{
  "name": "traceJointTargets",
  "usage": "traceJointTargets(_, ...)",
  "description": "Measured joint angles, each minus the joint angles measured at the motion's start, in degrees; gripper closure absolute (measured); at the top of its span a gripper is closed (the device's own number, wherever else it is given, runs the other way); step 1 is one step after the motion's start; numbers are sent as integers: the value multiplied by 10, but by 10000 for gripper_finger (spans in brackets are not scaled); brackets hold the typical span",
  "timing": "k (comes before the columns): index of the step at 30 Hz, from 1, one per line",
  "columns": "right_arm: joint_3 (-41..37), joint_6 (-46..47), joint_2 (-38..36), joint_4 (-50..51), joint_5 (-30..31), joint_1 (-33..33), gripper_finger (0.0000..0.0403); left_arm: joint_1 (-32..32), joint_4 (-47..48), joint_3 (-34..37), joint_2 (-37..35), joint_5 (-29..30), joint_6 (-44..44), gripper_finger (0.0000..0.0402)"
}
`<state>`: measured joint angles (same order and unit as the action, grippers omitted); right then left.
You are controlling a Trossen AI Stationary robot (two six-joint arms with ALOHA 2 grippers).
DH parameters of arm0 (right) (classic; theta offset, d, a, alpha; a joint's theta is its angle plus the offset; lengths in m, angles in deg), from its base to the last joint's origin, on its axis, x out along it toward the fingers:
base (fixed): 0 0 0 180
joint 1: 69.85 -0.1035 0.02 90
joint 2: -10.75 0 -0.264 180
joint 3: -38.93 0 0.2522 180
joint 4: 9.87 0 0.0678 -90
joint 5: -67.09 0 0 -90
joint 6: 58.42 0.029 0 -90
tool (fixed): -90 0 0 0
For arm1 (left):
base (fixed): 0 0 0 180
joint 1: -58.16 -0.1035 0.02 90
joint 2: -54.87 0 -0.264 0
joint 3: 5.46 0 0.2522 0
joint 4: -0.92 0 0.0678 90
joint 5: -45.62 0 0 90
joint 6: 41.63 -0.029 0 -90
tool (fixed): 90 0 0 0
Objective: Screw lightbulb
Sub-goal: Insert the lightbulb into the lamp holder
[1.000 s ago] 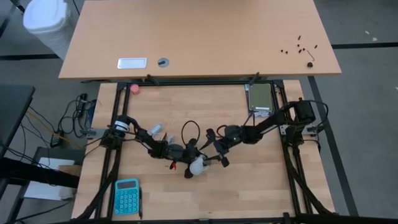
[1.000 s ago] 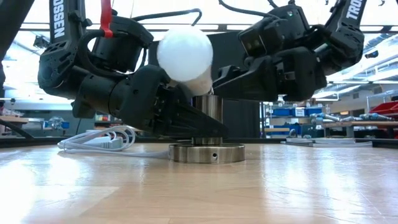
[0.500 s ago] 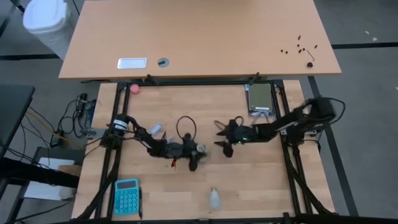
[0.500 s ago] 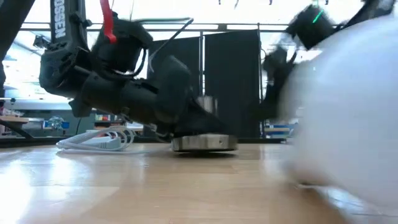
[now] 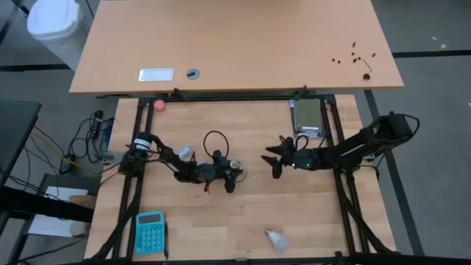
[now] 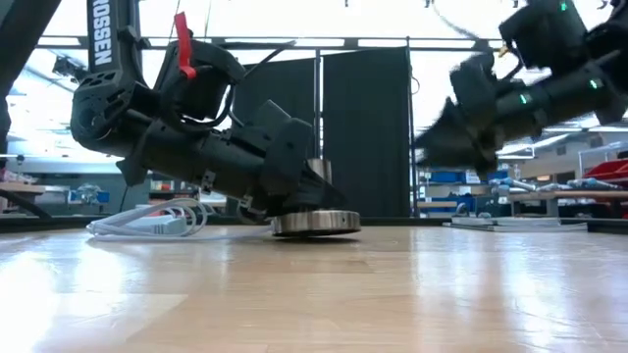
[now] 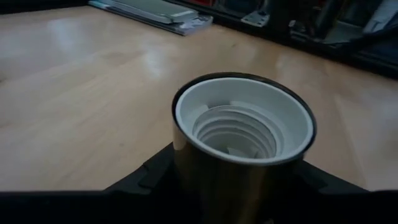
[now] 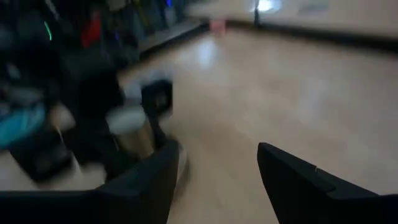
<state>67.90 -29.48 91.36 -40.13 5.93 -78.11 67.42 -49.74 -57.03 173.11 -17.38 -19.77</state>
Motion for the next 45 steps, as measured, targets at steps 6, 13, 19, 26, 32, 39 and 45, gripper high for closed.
traceJointTargets(6, 5, 8, -2, -11, 52, -87, 173, 1, -5, 0, -1, -8, -19, 208)
traceJointTargets(13, 40, -25, -10, -6, 131, -190, 173, 1, -2, -1, -1, 17, -103, 179)
traceJointTargets(19, 47, -27, -11, -10, 197, -232, 173, 1, -17, -2, -1, 68, -174, 119)
traceJointTargets(26, 47, -17, -11, -16, 221, -258, 173, 23, -24, -2, -42, 82, -273, 79)
traceJointTargets(32, 92, -22, -11, 20, 250, -305, 173, 78, 103, -21, -126, 93, -286, 75)
traceJointTargets(39, 223, 146, -10, 352, 205, -344, 173, 155, 468, -175, -163, 39, -184, 88)
traceJointTargets(45, 273, 292, 20, 494, 73, -346, 173, 175, 591, -255, -155, -59, -53, 104)
